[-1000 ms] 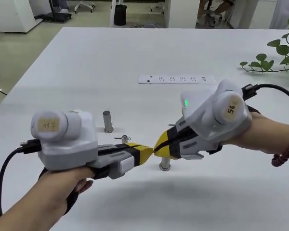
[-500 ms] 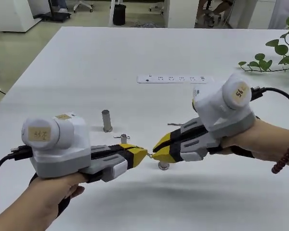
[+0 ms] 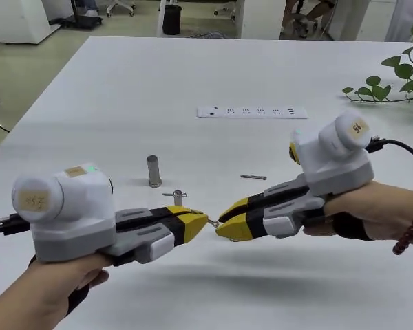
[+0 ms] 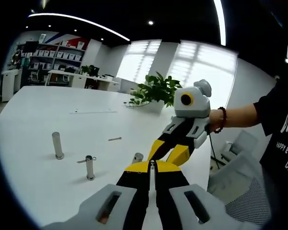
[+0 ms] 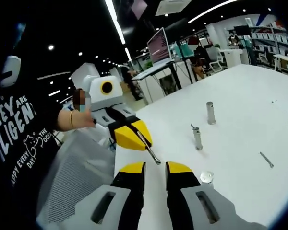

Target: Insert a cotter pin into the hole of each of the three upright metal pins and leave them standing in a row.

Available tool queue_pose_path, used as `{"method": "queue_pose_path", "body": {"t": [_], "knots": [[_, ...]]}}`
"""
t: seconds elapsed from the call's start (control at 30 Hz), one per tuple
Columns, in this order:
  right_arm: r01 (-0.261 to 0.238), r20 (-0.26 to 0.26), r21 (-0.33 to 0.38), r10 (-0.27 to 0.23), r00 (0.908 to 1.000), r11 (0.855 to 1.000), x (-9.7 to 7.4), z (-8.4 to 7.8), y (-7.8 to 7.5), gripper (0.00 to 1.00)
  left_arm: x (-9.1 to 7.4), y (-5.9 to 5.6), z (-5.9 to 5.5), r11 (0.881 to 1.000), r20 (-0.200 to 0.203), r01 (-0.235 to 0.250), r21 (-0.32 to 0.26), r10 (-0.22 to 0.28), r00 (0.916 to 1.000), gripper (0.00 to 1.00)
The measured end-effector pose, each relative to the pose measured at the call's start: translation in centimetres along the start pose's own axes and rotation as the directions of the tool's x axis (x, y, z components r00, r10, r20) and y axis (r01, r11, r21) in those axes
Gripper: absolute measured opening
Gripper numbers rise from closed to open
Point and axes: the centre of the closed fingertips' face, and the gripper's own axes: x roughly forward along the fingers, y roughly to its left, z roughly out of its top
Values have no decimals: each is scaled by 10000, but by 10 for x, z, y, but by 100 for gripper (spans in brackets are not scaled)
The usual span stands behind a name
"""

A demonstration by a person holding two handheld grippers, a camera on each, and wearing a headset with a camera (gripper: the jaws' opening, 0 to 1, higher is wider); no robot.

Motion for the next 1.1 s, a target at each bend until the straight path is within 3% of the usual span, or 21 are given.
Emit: {"method": "queue_pose_path", "body": {"t": [0.27,0.6,0.97,1.1], "knots": [[-560,337,418,546,9979,9976,0,0,11,10,-2,-11,2,9987,217,511,-80,-510,9985,0],[-971,505,460,948,9942,9942,2,2,20,6,-2,-20,4,9932,602,993,-611,-956,9936,0],[-1016,314,108,1012,9944,9948,1,5,20,1,-4,-21,3,9894,610,1094,-957,-1039,9927,0],[-957,66,-398,960,9954,9946,-1,3,20,0,-3,-22,1,9892,516,1129,-939,-1084,9928,0]]}}
